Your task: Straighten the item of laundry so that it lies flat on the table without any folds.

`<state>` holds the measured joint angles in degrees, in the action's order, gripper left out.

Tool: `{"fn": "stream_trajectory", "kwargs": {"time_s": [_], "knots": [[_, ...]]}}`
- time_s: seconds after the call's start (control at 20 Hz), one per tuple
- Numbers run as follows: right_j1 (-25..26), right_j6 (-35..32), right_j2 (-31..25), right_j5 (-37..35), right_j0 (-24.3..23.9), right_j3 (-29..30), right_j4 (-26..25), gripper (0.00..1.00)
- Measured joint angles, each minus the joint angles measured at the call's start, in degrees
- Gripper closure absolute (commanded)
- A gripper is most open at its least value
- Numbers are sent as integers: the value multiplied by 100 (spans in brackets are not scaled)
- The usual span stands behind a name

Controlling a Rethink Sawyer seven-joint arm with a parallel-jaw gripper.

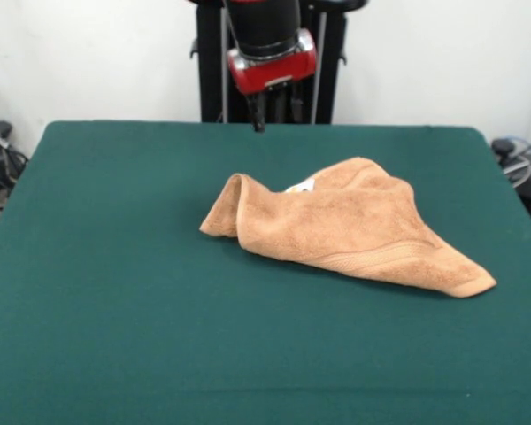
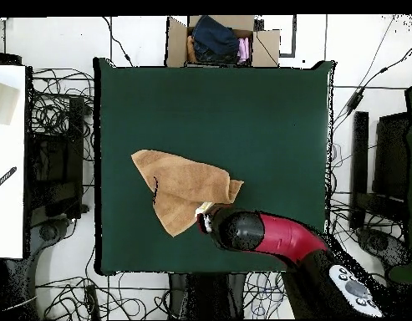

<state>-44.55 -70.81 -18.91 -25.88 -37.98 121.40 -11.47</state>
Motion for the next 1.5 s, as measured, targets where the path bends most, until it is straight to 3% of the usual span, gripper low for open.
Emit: {"fn": "stream_trajectory", "kwargs": {"time_s": [0.5, 1.1, 1.5], "knots": [[-334, 0, 107, -217, 21, -313, -4, 0], [-109, 0, 108, -151, -103, -581, -5, 0], [128, 0, 127, 400, -137, -567, -2, 0]]}}
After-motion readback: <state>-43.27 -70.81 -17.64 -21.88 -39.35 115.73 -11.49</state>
